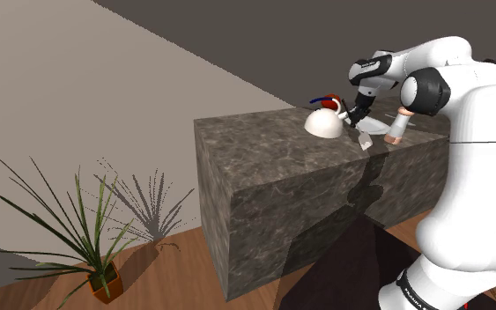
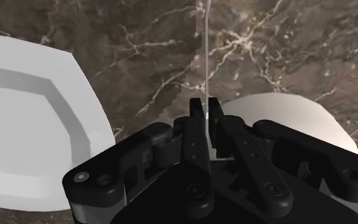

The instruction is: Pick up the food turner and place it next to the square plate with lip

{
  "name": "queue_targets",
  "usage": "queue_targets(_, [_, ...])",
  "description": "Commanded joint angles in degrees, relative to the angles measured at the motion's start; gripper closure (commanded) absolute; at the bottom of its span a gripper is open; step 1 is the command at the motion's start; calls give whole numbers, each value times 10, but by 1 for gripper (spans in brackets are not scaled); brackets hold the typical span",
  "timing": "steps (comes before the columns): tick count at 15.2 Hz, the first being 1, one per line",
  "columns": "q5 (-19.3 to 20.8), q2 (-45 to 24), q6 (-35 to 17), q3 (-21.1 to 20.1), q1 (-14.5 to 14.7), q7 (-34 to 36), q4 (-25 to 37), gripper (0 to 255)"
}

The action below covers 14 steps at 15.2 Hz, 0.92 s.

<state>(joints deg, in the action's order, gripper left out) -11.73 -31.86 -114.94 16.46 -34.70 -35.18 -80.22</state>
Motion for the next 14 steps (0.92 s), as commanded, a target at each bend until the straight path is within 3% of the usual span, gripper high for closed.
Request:
queue_targets(1, [-2,-9,-12,-2,0,-3,-14,255])
queue_targets(6, [-7,-22,-45,-5,-1,-7,-34,255])
queue_targets(13, [-7,-22,-45,-4,0,-7,-34,255])
queue_targets(14, [-7,-23,-43,-4,-1,-7,-32,0])
